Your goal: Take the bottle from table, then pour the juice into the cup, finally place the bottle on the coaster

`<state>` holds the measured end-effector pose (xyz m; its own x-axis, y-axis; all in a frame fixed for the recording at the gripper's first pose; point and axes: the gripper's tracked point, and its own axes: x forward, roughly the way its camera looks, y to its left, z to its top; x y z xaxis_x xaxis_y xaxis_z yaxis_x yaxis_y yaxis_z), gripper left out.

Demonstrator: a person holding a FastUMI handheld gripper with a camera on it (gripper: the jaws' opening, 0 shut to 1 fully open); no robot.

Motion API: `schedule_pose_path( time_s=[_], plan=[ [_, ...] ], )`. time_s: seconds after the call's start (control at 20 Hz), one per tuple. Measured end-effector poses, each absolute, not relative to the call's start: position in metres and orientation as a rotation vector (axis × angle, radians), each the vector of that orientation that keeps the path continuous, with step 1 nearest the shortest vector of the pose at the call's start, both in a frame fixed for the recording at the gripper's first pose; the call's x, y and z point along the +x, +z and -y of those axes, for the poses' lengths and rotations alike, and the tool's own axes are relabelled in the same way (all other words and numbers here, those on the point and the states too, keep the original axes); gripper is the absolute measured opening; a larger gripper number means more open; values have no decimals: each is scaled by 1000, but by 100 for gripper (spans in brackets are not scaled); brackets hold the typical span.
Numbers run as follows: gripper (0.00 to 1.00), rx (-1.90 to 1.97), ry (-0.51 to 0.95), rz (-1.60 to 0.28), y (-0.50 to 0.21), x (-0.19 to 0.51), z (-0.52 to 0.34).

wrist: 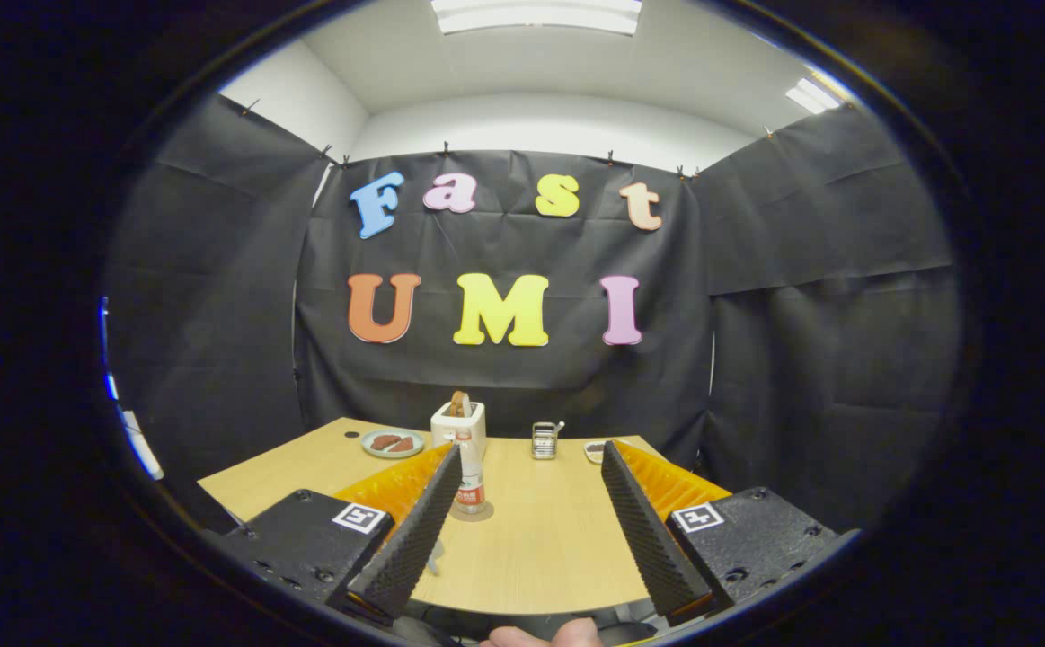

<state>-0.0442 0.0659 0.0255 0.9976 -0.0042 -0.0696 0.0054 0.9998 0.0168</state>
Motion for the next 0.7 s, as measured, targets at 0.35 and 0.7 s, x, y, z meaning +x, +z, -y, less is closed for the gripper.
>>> schedule_pose_path(
  time_s=[0.35,0.7],
  plan=[
    [100,11,11,-68,27,-45,-76],
    [100,12,-9,-46,38,-45,-66]
  ],
)
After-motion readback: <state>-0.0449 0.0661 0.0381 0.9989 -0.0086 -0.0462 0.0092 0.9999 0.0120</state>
